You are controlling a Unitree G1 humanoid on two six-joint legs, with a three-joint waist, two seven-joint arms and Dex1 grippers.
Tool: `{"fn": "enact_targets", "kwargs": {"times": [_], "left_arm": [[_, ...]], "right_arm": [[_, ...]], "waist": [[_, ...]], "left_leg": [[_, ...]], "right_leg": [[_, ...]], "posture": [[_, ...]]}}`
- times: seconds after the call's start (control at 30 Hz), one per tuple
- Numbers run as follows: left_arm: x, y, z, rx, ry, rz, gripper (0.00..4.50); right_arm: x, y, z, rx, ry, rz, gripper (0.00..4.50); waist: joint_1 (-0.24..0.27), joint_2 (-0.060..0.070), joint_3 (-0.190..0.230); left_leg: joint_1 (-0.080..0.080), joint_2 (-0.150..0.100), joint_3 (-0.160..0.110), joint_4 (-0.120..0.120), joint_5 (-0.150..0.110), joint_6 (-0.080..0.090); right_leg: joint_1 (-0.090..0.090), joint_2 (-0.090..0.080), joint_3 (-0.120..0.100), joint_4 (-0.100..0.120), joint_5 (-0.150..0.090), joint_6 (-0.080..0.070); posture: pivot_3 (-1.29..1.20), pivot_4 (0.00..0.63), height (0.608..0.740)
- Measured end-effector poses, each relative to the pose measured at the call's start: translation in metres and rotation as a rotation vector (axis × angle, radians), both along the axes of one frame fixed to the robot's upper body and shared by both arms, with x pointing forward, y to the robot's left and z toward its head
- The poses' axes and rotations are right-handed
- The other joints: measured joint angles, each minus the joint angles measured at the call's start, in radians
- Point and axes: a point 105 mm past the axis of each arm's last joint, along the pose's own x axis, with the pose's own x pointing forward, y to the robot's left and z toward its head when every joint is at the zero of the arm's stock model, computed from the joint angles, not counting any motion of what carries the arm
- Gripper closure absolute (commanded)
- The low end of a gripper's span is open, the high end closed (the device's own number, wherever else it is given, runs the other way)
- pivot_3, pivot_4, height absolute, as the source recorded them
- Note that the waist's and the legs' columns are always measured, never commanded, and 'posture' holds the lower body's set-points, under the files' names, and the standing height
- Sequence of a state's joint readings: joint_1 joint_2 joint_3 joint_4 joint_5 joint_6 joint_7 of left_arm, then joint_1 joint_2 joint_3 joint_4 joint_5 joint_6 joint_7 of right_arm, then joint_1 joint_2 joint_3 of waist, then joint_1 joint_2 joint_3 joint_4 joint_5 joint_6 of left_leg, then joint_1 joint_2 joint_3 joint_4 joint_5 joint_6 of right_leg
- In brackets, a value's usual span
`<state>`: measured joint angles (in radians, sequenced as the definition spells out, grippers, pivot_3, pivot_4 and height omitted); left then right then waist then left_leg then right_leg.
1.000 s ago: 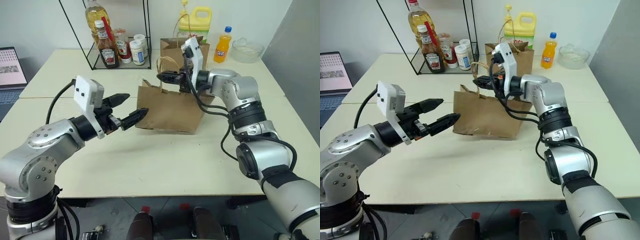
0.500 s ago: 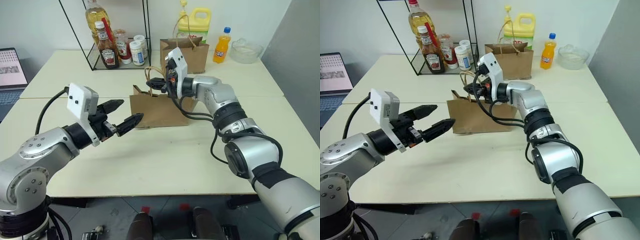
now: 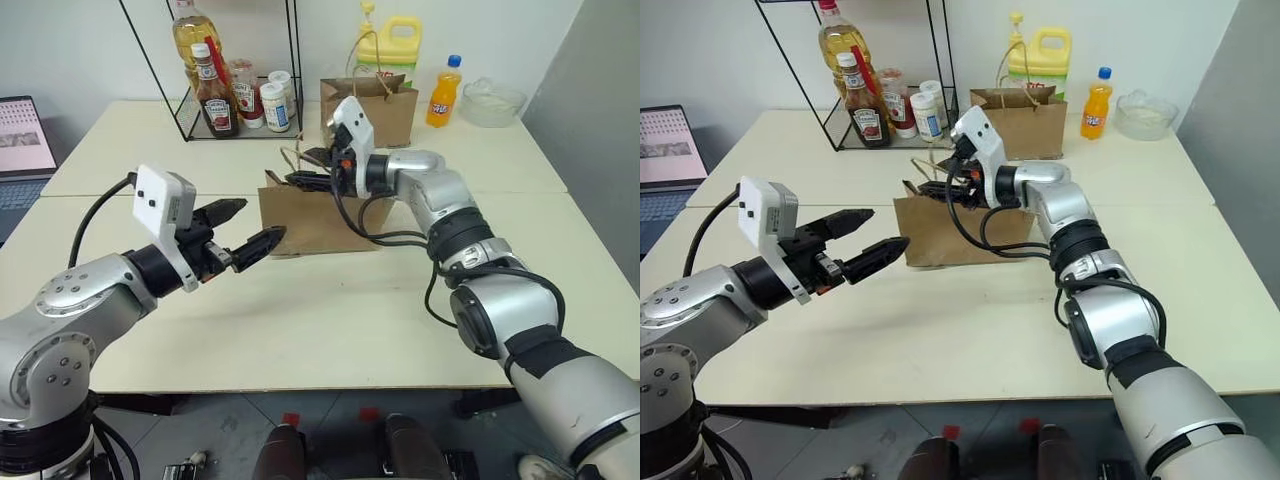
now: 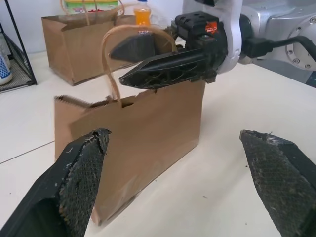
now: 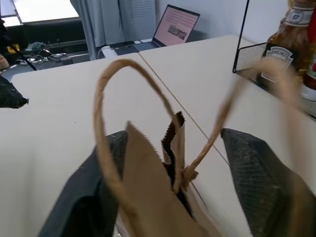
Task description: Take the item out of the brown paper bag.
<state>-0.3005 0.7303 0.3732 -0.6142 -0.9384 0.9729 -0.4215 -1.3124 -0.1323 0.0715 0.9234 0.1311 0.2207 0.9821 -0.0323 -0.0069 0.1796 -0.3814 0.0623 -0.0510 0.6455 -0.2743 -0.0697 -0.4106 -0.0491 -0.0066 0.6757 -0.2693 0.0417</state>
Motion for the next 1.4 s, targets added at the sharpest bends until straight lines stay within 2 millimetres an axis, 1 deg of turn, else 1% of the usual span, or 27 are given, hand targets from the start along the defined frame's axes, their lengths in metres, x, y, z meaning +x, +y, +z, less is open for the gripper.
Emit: {"fn": "enact_targets", "kwargs": {"times": [0.03,0.13,0.27,0.4,0.5,0.57,0.6,0.67,0.73,0.77,0.8,0.83,0.87,0.9,0.93,1.03,1.1,1.23,1.3,1.4], "left_arm": [[0.001,-0.001,0.001,0.001,-0.002,-0.008,0.0],[0.003,-0.003,0.002,0.011,-0.006,-0.029,0.0],[0.01,-0.001,0.001,0.025,0.007,-0.048,0.0],[0.017,0.001,0.004,0.048,0.005,-0.071,0.0],[0.024,0.009,0.008,0.07,-0.005,-0.074,0.0],[0.032,0.02,0.012,0.088,-0.01,-0.059,0.0],[0.039,0.028,0.014,0.105,-0.014,-0.043,0.0],[0.052,0.039,0.021,0.121,-0.039,-0.008,0.0],[0.069,0.046,0.029,0.135,-0.077,0.023,0.0],[0.082,0.045,0.035,0.134,-0.104,0.033,0.0],[0.095,0.047,0.042,0.135,-0.132,0.055,0.0],[0.111,0.046,0.05,0.132,-0.16,0.074,0.0],[0.12,0.046,0.054,0.138,-0.179,0.087,0.0],[0.13,0.043,0.058,0.148,-0.196,0.092,0.0],[0.139,0.039,0.059,0.16,-0.208,0.097,0.0],[0.168,0.025,0.057,0.225,-0.231,0.128,0.0],[0.181,0.017,0.053,0.274,-0.244,0.157,0.0],[0.196,0.001,0.048,0.369,-0.267,0.232,0.0],[0.2,-0.01,0.039,0.427,-0.269,0.235,0.0],[0.201,-0.03,0.02,0.513,-0.251,0.177,0.0]], "right_arm": [[0.0,-0.004,0.002,-0.006,-0.015,-0.003,0.04],[-0.003,-0.017,0.006,-0.045,-0.064,0.004,0.04],[-0.009,-0.038,-0.001,-0.1,-0.074,-0.005,0.04],[-0.017,-0.05,-0.004,-0.139,-0.088,-0.022,0.04],[-0.02,-0.067,0.005,-0.143,-0.129,-0.089,0.04],[-0.026,-0.083,0.013,-0.1,-0.15,-0.165,0.04],[-0.031,-0.092,0.015,-0.077,-0.164,-0.212,0.04],[-0.04,-0.103,0.013,-0.038,-0.173,-0.282,0.04],[-0.052,-0.107,0.003,-0.013,-0.163,-0.338,0.04],[-0.06,-0.109,-0.004,0.0,-0.158,-0.377,0.04],[-0.068,-0.107,-0.014,0.014,-0.142,-0.398,0.04],[-0.077,-0.107,-0.026,0.028,-0.123,-0.431,0.04],[-0.082,-0.104,-0.036,0.034,-0.099,-0.441,0.04],[-0.087,-0.104,-0.044,0.039,-0.08,-0.466,0.04],[-0.091,-0.105,-0.048,0.048,-0.071,-0.496,0.04],[-0.102,-0.11,-0.049,0.088,-0.092,-0.596,0.04],[-0.107,-0.116,-0.054,0.086,-0.096,-0.653,0.04],[-0.112,-0.128,-0.062,0.078,-0.082,-0.746,0.04],[-0.113,-0.132,-0.062,0.078,-0.086,-0.776,0.04],[-0.114,-0.136,-0.057,0.087,-0.103,-0.808,0.04]], "waist": [[0.0,0.0,0.0],[0.0,0.0,0.0],[0.0,0.0,0.0],[0.0,0.0,0.001],[0.0,-0.001,0.001],[0.001,-0.001,0.002],[0.002,-0.001,0.002],[0.005,-0.002,0.002],[0.006,-0.002,0.002],[0.011,-0.004,0.002],[0.013,-0.005,0.003],[0.021,-0.005,0.003],[0.021,-0.006,0.003],[0.021,-0.006,0.003],[0.021,-0.006,0.003],[0.019,-0.006,0.003],[0.017,-0.007,0.004],[0.004,-0.009,0.005],[0.001,-0.01,0.006],[0.001,-0.01,0.006]], "left_leg": [[0.0,0.0,0.0,0.0,0.0,0.0],[0.0,0.0,0.0,0.0,0.0,0.0],[0.0,0.0,0.0,0.0,0.0,0.0],[0.0,0.0,0.0,0.0,0.0,0.0],[0.0,0.0,0.0,0.0,0.0,0.0],[0.0,0.0,0.0,-0.001,0.0,0.0],[0.0,0.0,-0.001,-0.001,0.0,0.0],[-0.001,0.0,-0.001,-0.001,0.0,0.0],[-0.001,0.0,-0.001,0.0,0.0,0.0],[-0.001,0.0,-0.001,0.0,0.0,-0.001],[-0.001,0.0,-0.002,0.0,0.0,-0.001],[-0.001,0.0,-0.002,0.0,0.001,-0.001],[-0.001,0.0,-0.002,0.0,0.001,-0.001],[-0.002,-0.001,-0.002,0.0,0.001,-0.001],[-0.002,-0.001,-0.001,0.0,0.001,-0.001],[-0.002,-0.001,-0.002,0.0,0.001,-0.001],[-0.003,-0.001,-0.002,-0.001,0.001,-0.001],[-0.003,-0.001,-0.002,-0.001,0.001,-0.001],[-0.003,-0.001,-0.002,-0.001,0.001,-0.001],[-0.002,-0.001,-0.002,-0.001,0.001,-0.001]], "right_leg": [[0.0,0.0,0.0,0.0,0.0,0.0],[0.0,0.0,0.0,0.0,0.0,0.0],[0.0,0.0,0.0,0.0,0.0,0.0],[0.0,0.0,0.0,0.0,0.0,0.0],[-0.001,0.0,0.0,0.0,0.0,0.0],[-0.001,0.0,0.0,-0.001,0.0,0.0],[-0.001,0.0,-0.001,-0.001,0.0,0.0],[-0.001,0.0,-0.001,-0.001,0.0,0.0],[0.0,0.0,-0.001,-0.001,0.0,0.0],[0.0,0.0,-0.002,0.0,0.0,0.0],[0.0,0.001,-0.002,0.0,0.0,0.0],[0.0,0.001,-0.003,0.0,0.0,0.0],[-0.001,0.001,-0.002,0.0,0.0,0.0],[0.0,0.001,-0.001,0.0,0.0,0.0],[0.0,0.001,-0.001,-0.001,0.0,0.0],[-0.001,0.001,-0.002,-0.002,0.0,0.0],[-0.001,0.001,-0.002,-0.003,0.0,0.0],[-0.001,0.001,-0.002,-0.003,0.0,0.0],[-0.001,0.001,-0.002,-0.003,0.0,0.0],[-0.001,0.001,-0.002,-0.002,-0.001,0.0]], "posture": [[0.0,0.15,0.74],[0.0,0.15,0.74],[0.0,0.15,0.74],[0.0,0.15,0.74],[0.0,0.15,0.74],[0.0,0.15,0.74],[0.0,0.15,0.74],[0.0,0.15,0.74],[0.0,0.15,0.74],[0.0,0.15,0.74],[0.0,0.15,0.74],[0.0,0.15,0.74],[0.0,0.15,0.74],[0.0,0.15,0.74],[0.0,0.15,0.74],[0.0,0.15,0.74],[0.0,0.15,0.74],[0.0,0.15,0.74],[0.0,0.15,0.74],[0.0,0.15,0.74]]}}
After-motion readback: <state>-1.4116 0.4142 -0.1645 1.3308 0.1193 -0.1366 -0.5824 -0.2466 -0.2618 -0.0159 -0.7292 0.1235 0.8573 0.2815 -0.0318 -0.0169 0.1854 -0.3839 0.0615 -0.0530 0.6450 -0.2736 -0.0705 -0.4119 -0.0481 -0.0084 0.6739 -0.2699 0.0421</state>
